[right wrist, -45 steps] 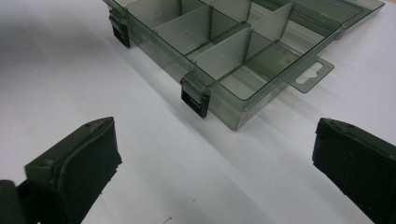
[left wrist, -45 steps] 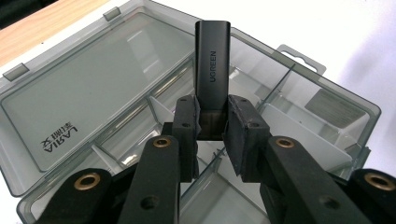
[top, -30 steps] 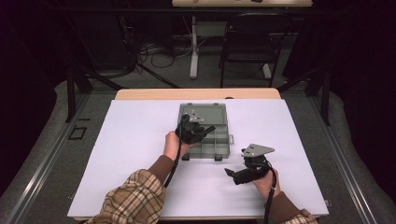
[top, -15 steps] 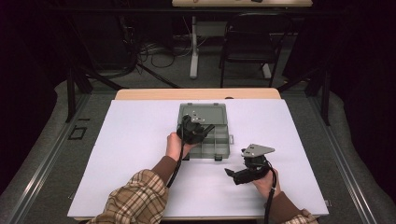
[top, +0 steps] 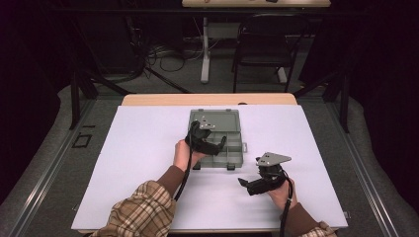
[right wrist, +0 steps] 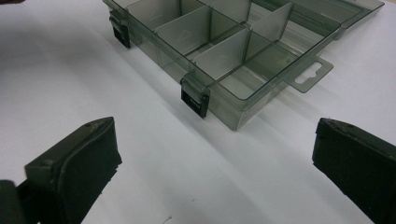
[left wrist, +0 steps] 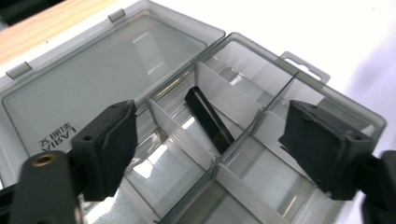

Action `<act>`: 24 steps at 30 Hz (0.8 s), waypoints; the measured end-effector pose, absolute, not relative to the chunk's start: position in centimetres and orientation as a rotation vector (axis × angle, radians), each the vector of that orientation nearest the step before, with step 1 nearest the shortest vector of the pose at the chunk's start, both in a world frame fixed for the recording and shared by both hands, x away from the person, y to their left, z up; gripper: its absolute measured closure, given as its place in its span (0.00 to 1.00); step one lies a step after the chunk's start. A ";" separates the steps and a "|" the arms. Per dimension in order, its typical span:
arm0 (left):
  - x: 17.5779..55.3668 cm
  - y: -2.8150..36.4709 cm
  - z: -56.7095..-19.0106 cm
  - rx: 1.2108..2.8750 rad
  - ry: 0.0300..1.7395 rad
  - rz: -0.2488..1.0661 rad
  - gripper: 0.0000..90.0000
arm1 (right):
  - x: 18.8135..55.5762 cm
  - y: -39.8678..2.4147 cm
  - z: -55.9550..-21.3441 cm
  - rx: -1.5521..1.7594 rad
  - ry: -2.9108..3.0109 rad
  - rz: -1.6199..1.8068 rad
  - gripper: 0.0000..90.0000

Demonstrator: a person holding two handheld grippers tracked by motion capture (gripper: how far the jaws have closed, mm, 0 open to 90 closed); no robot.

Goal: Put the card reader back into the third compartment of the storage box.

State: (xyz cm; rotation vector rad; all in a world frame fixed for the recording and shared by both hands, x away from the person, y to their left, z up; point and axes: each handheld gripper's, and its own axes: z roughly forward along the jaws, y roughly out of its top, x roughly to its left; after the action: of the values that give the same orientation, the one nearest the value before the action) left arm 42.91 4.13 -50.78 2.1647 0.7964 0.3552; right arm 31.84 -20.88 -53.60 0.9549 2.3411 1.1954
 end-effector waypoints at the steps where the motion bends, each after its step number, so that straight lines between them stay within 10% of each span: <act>1: 42.8 4.2 -50.7 2.163 0.784 0.355 0.18 | 31.9 -20.9 -53.6 0.957 2.342 1.196 0.00; 24: 41.2 6.6 -50.2 2.181 0.749 0.373 0.06 | 31.8 -21.3 -53.8 0.968 2.342 1.198 0.00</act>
State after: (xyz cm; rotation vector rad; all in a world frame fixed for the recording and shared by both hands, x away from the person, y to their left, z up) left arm 41.24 6.60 -50.19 2.1805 0.7488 0.3731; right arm 31.79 -21.26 -53.78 0.9680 2.3419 1.1981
